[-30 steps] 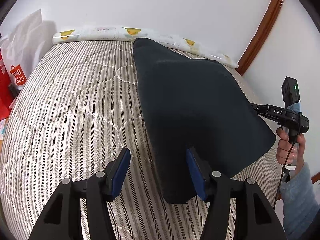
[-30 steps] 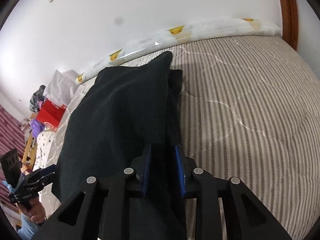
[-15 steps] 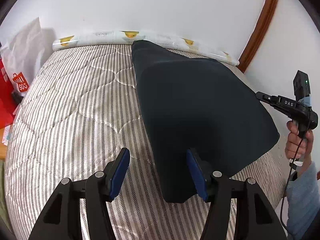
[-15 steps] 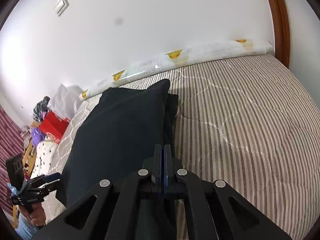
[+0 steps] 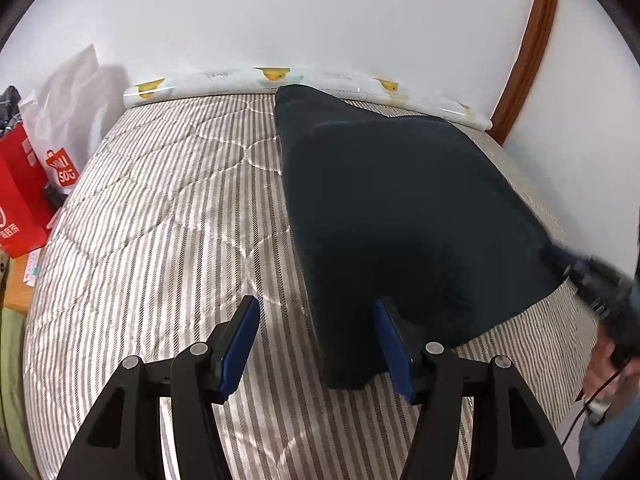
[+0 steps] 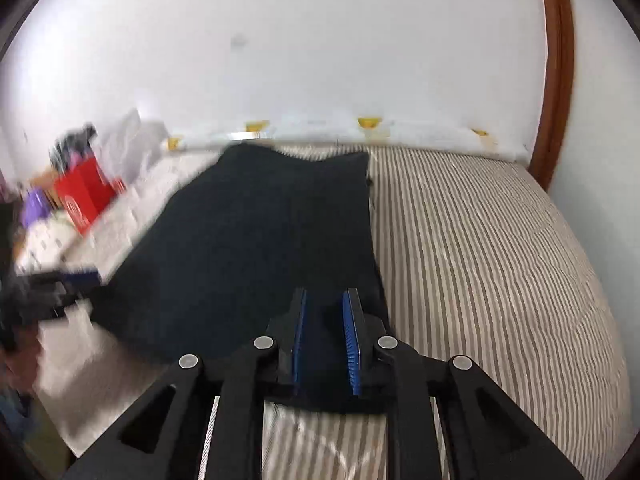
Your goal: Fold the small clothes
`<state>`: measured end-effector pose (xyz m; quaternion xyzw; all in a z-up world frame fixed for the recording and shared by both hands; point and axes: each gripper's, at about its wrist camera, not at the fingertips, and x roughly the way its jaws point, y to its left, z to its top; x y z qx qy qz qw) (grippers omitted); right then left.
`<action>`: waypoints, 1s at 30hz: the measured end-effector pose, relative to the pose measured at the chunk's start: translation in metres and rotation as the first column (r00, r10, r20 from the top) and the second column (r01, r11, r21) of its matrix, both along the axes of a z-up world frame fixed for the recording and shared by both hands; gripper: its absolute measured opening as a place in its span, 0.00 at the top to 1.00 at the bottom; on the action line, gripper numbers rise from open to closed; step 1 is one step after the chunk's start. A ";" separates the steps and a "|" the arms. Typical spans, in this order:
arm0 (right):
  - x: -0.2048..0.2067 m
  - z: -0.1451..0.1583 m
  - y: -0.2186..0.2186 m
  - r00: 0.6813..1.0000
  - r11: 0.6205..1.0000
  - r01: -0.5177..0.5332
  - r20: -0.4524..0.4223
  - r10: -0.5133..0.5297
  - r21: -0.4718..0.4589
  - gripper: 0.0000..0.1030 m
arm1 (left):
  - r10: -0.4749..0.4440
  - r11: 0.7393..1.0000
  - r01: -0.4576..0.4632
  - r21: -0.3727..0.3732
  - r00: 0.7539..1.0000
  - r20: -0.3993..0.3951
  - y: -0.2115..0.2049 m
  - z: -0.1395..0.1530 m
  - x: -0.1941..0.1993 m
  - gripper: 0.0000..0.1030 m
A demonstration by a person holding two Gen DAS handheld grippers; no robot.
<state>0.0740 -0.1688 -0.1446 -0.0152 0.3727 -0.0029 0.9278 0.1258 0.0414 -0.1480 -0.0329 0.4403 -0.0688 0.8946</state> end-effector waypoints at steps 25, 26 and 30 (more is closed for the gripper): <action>-0.169 0.108 0.028 0.966 0.973 0.231 0.123 -0.229 -0.004 0.00 | 0.044 0.995 -0.063 0.071 0.969 0.242 -0.035 0.106 -0.156 0.16; -0.172 0.110 0.029 0.963 0.971 0.240 0.127 -0.236 -0.011 0.00 | 0.048 0.996 -0.067 0.065 0.967 0.250 -0.034 0.109 -0.161 0.15; -0.186 0.116 0.028 0.960 0.969 0.245 0.136 -0.243 0.005 0.00 | 0.057 0.994 -0.081 0.079 0.961 0.269 -0.037 0.114 -0.172 0.14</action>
